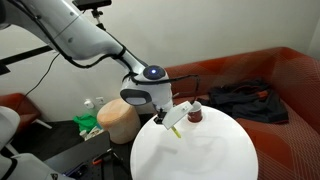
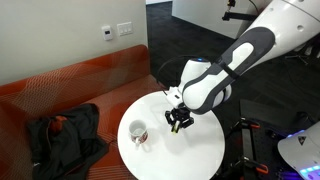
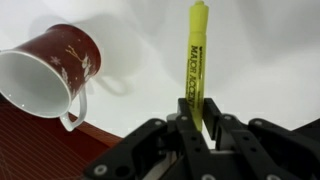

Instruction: Put the yellow sharpie on the table

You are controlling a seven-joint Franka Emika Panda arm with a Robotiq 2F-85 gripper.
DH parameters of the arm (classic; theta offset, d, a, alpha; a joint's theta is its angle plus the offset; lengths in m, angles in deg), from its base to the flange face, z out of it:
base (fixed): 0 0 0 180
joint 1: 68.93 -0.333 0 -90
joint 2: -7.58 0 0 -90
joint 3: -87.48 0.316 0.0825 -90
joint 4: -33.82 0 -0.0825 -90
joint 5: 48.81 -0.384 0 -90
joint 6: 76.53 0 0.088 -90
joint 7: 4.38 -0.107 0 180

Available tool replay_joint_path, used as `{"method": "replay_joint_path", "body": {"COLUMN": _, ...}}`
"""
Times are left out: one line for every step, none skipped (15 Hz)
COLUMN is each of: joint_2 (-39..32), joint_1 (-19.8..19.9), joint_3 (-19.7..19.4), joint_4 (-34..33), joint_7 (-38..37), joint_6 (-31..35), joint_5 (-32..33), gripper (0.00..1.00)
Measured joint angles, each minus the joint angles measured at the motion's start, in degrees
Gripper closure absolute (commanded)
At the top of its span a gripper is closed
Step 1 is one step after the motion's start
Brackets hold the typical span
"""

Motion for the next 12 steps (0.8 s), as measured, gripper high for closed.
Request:
{"method": "replay_joint_path", "body": {"joint_2": -0.9, "joint_1": -0.1, "joint_3": 0.1, "joint_4": 0.0, "joint_7": -1.1, "joint_6": 1.6, "joint_5": 0.6, "gripper": 0.95}}
{"method": "replay_joint_path", "body": {"joint_2": -1.7, "joint_1": -0.3, "joint_3": 0.0, "joint_4": 0.0, "joint_7": -2.1, "joint_6": 2.9, "joint_5": 0.9, "gripper": 0.95}}
{"method": "replay_joint_path", "body": {"joint_2": -2.5, "joint_1": -0.9, "joint_3": -0.4, "joint_4": 0.0, "joint_7": -2.7, "joint_6": 4.1, "joint_5": 0.9, "gripper": 0.95}}
{"method": "replay_joint_path", "body": {"joint_2": -3.3, "joint_1": -1.5, "joint_3": -0.9, "joint_4": -0.1, "joint_7": -3.4, "joint_6": 5.2, "joint_5": 1.0, "gripper": 0.95}}
{"method": "replay_joint_path", "body": {"joint_2": -4.0, "joint_1": -2.2, "joint_3": -1.4, "joint_4": -0.1, "joint_7": -4.2, "joint_6": 6.1, "joint_5": 1.1, "gripper": 0.95}}
{"method": "replay_joint_path", "body": {"joint_2": -4.7, "joint_1": -2.8, "joint_3": -1.9, "joint_4": -0.3, "joint_7": -4.9, "joint_6": 6.7, "joint_5": 1.1, "gripper": 0.95}}
{"method": "replay_joint_path", "body": {"joint_2": -5.4, "joint_1": -3.5, "joint_3": -2.5, "joint_4": -0.5, "joint_7": -5.6, "joint_6": 7.3, "joint_5": 1.2, "gripper": 0.95}}
{"method": "replay_joint_path", "body": {"joint_2": -6.0, "joint_1": -4.2, "joint_3": -3.1, "joint_4": -0.7, "joint_7": -6.2, "joint_6": 7.6, "joint_5": 1.2, "gripper": 0.95}}
{"method": "replay_joint_path", "body": {"joint_2": -6.5, "joint_1": -4.8, "joint_3": -3.7, "joint_4": -1.0, "joint_7": -6.9, "joint_6": 7.8, "joint_5": 1.3, "gripper": 0.95}}
{"method": "replay_joint_path", "body": {"joint_2": -6.9, "joint_1": -5.5, "joint_3": -4.3, "joint_4": -1.3, "joint_7": -7.6, "joint_6": 7.8, "joint_5": 1.5, "gripper": 0.95}}
{"method": "replay_joint_path", "body": {"joint_2": -7.4, "joint_1": -6.1, "joint_3": -4.9, "joint_4": -1.7, "joint_7": -8.1, "joint_6": 7.8, "joint_5": 1.6, "gripper": 0.95}}
{"method": "replay_joint_path", "body": {"joint_2": -7.9, "joint_1": -6.8, "joint_3": -5.6, "joint_4": -2.1, "joint_7": -9.0, "joint_6": 7.8, "joint_5": 1.8, "gripper": 0.85}}
